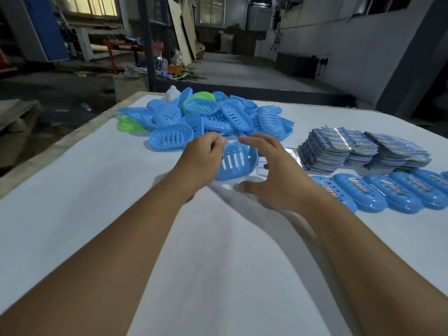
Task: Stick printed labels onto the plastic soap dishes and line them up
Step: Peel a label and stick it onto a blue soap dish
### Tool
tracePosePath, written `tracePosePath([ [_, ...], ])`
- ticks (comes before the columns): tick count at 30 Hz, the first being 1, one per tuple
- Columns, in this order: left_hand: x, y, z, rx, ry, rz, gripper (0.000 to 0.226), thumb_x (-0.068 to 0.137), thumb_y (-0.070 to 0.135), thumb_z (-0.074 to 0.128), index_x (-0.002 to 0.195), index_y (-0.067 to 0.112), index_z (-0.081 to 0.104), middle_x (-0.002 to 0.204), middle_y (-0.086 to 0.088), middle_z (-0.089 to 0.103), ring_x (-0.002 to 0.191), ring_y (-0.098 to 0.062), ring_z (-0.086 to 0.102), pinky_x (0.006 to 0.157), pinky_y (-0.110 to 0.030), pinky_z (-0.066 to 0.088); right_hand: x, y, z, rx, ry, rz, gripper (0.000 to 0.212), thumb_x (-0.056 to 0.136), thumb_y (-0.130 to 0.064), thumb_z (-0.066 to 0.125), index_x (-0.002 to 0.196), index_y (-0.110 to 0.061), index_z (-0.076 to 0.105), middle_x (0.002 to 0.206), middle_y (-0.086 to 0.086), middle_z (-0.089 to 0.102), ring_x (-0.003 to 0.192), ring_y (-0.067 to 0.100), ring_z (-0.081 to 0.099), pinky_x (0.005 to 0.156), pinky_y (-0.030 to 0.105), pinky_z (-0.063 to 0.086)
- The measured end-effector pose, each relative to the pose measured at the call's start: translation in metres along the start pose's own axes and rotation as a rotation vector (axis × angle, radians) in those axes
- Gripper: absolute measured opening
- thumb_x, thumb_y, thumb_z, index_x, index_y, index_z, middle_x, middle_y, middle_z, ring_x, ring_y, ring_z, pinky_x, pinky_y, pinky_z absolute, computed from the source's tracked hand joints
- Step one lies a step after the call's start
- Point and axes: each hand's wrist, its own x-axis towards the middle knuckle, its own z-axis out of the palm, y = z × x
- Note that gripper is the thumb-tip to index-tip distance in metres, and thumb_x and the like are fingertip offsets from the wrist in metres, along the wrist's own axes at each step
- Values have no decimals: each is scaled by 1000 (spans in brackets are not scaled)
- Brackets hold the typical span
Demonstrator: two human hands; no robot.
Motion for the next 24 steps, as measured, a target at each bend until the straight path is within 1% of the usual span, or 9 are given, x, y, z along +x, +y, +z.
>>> tracePosePath([
  [3,-1,1,2,-84,-63,-145,42,101,38,46,97,1,65,93,-21,68,81,-36,66,70,-52,58,1,1,1,-8,-13,-7,78,68,-27,91,136,-38,55,137,-15,47,109,-7,50,96,19,43],
  [5,-2,1,2,-137,-116,-222,44,100,40,48,97,0,66,93,-21,69,86,-38,69,67,-59,60,0,3,0,-44,-28,9,71,69,-31,90,132,-38,58,129,-17,51,98,-10,53,86,14,43],
  [7,-2,-2,2,-69,-111,-185,40,99,40,52,91,5,70,87,-12,71,88,-34,69,73,-50,60,0,4,-1,-89,-67,26,68,68,-40,89,130,-42,59,123,-18,54,93,-8,55,77,11,41],
  [11,-4,-4,3,170,-130,9,23,94,44,60,89,24,72,88,12,70,86,-4,61,77,-27,46,-2,6,-7,-149,-163,108,64,64,-59,86,122,-48,61,113,-19,60,90,-7,56,69,11,42],
  [13,-6,-4,3,214,-207,53,20,92,44,63,95,27,73,93,16,69,87,0,58,77,-23,43,-4,5,-11,-118,-242,172,69,57,-72,81,119,-50,62,110,-25,62,86,-6,59,63,13,45],
  [16,-7,-5,4,269,-282,96,17,90,45,67,97,30,72,95,15,67,87,-2,59,79,-25,48,-3,4,-17,-49,-209,248,74,57,-82,68,122,-46,63,113,-26,63,90,-9,58,74,15,44],
  [19,-7,-6,3,282,-297,92,16,88,48,67,95,33,70,96,15,65,88,-1,58,75,-24,48,2,14,-26,-183,8,342,53,81,-54,66,128,-31,65,122,-14,67,104,10,62,88,29,48],
  [21,-7,-6,3,296,-308,83,17,88,49,66,96,34,69,98,16,64,89,-1,57,74,-24,47,2,21,-32,-381,35,451,46,87,-31,63,133,-25,62,130,-2,66,115,23,60,92,35,49],
  [24,-8,-5,4,309,-313,83,17,89,49,66,98,34,69,100,15,64,90,-2,57,74,-25,45,3,26,-31,-483,-32,533,25,82,-23,60,105,-15,66,107,7,68,103,35,59,74,36,50],
])
